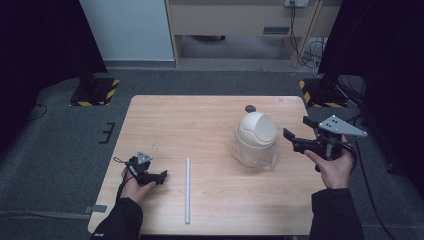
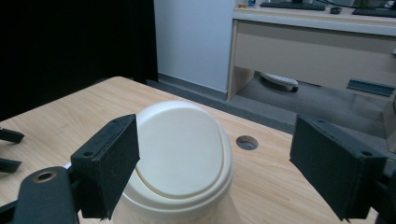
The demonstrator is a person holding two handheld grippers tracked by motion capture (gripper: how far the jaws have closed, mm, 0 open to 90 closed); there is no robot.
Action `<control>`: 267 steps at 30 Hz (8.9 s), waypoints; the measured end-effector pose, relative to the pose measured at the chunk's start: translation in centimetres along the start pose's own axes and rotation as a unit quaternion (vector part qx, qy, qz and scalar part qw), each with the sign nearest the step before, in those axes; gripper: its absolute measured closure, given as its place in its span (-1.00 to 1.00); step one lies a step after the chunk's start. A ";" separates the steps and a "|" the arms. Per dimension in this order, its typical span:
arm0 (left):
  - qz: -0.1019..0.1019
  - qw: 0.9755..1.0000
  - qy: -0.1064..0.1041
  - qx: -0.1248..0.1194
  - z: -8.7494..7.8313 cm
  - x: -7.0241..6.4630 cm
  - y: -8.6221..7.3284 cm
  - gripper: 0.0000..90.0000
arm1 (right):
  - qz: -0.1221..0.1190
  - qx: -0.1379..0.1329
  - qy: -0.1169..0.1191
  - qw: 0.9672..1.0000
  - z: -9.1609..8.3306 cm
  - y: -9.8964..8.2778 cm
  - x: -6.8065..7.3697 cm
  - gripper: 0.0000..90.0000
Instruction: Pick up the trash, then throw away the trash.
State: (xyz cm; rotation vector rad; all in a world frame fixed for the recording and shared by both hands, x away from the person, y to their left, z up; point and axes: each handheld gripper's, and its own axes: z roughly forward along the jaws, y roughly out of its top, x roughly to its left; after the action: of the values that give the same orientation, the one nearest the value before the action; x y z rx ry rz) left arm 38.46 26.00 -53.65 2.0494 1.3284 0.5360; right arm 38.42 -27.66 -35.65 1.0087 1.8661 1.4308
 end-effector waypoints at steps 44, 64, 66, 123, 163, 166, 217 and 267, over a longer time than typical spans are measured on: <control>0.000 1.000 0.000 0.000 0.0 0.0 0.0 -1.00 | -0.003 0.098 0.073 0.993 8.2 -3.9 4.0 -0.56; 0.000 1.000 0.000 0.000 0.0 0.0 0.0 -1.00 | 0.009 0.121 0.095 0.988 9.8 -5.1 4.5 -0.56; 0.000 1.000 0.000 0.000 0.0 0.0 0.0 -1.00 | 0.010 0.120 0.095 0.988 9.7 -5.1 4.5 -0.56; 0.027 0.995 -0.076 0.054 -2.6 -10.8 1.0 -0.07 | 0.065 0.098 -0.013 0.993 3.1 -7.0 -1.2 -0.60; 0.051 0.995 -0.060 0.059 -3.8 -10.6 2.1 0.75 | 0.065 0.112 -0.016 0.991 3.3 -7.4 -1.4 -0.59; 0.048 0.996 -0.061 0.034 -4.6 -10.4 2.6 0.75 | 0.065 0.111 -0.017 0.992 3.3 -7.4 -1.5 -0.59; 0.064 0.968 -0.093 -0.226 -12.6 -11.8 6.8 0.75 | 0.045 -0.001 0.009 0.999 0.1 -1.0 0.5 -0.50; 0.116 0.940 -0.166 -0.274 -10.9 -20.7 11.3 0.75 | 0.042 -0.033 0.137 0.989 1.1 2.6 7.5 -0.24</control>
State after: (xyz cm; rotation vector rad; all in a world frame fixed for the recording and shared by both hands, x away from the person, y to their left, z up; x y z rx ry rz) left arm 30.46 6.90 -37.95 1.7304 0.6466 0.5560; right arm 35.77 -20.42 -33.46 0.9041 1.9707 1.7450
